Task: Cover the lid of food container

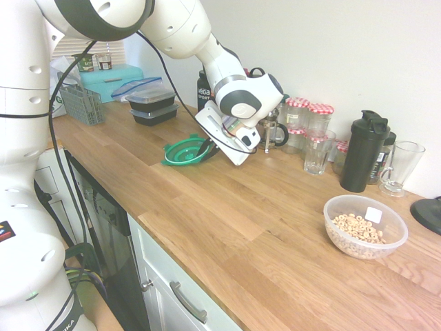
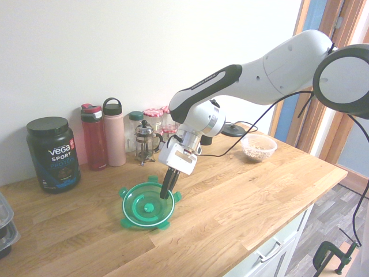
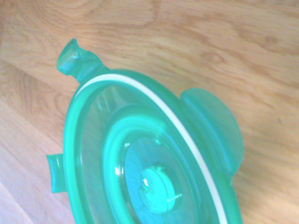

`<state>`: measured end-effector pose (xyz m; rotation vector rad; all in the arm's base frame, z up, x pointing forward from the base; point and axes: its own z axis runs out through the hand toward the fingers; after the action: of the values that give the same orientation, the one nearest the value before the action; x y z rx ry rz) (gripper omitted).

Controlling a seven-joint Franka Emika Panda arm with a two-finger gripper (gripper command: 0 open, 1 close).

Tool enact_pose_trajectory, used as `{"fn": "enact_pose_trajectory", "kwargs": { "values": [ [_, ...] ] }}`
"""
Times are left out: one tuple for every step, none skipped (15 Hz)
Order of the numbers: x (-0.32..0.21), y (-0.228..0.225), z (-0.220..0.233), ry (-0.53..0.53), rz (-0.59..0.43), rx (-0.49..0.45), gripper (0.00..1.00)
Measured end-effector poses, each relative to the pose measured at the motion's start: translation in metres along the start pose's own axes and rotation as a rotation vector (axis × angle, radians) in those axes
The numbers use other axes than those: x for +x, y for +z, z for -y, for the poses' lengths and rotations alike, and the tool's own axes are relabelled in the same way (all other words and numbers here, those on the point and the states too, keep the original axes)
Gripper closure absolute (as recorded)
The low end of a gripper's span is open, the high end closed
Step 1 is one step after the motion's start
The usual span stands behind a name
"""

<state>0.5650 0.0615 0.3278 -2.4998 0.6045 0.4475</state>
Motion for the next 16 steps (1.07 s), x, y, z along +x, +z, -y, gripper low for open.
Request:
{"fn": "enact_pose_trajectory", "kwargs": {
  "values": [
    [-0.005,-0.016,0.001,-0.004,-0.031,-0.022,1.0],
    [-0.012,-0.039,0.002,-0.01,-0.077,-0.054,1.0],
    [-0.023,-0.066,0.002,-0.014,-0.136,-0.099,1.0],
    [-0.035,-0.095,0.001,-0.013,-0.195,-0.148,1.0],
    [-0.049,-0.125,-0.001,-0.009,-0.257,-0.2,1.0],
    [-0.06,-0.148,-0.005,-0.009,-0.318,-0.25,1.0],
    [-0.068,-0.168,-0.012,-0.011,-0.372,-0.302,1.0],
    [-0.073,-0.185,-0.019,-0.013,-0.426,-0.358,1.0],
    [-0.076,-0.201,-0.028,-0.016,-0.474,-0.412,1.0],
    [-0.078,-0.215,-0.036,-0.02,-0.52,-0.466,1.0],
    [-0.078,-0.227,-0.043,-0.024,-0.566,-0.522,1.0],
    [-0.077,-0.236,-0.049,-0.028,-0.611,-0.576,1.0],
    [-0.075,-0.244,-0.053,-0.029,-0.654,-0.63,1.0],
    [-0.074,-0.253,-0.057,-0.027,-0.696,-0.682,1.0],
    [-0.074,-0.265,-0.061,-0.019,-0.742,-0.736,1.0],
    [-0.074,-0.279,-0.066,-0.007,-0.789,-0.785,1.0]
  ]
}}
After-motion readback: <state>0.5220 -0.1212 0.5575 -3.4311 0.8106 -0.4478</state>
